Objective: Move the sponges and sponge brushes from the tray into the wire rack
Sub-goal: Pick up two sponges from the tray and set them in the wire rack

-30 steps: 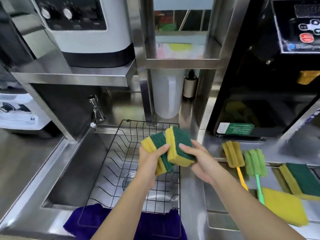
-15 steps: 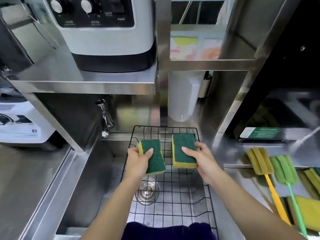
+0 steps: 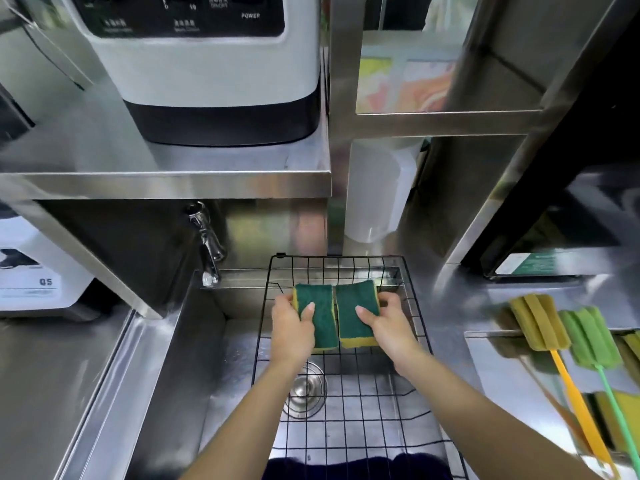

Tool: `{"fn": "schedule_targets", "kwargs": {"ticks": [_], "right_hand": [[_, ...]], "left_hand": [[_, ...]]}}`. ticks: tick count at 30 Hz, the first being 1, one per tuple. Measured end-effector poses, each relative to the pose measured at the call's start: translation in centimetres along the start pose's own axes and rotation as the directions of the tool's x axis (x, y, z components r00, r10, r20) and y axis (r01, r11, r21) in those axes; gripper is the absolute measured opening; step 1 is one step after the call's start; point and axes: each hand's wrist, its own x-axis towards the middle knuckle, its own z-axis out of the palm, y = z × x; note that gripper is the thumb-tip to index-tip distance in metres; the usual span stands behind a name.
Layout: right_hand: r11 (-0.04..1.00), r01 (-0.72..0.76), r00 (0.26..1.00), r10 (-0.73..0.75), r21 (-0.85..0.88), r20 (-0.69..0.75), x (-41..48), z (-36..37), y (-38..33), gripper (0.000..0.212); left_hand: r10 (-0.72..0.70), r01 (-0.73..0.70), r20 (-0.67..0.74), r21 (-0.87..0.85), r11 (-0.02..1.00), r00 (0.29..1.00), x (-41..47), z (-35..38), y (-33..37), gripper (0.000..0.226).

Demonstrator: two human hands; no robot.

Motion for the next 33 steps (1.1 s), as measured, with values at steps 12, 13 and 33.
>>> {"fn": "schedule_targets", "kwargs": {"ticks": [12,13,33], "right_hand": [[0.909,0.043,0.999,-0.049,-0.415,-0.004,0.7,1.8,1.1,0.034],[0.848,0.082,0.995,-0.103,-0.524,-0.011,0.8,1.9,1.2,0.034],[0.805,0.086,0.996,-0.053,-0.587,0.073,3.1,1.2,0.0,0.025]], "left_hand": [[0.386,-0.465,0.288,0.714,0.524,0.876,0.2,0.5,-2.4,0.04],[0.392,-0.496,0.339,0.751,0.436,0.856,0.1,0.3,-2.4,0.04],[0.25,-0.575,0.538,0.811,0.105,0.805,0.7,-1.4,-1.5,0.056]]}}
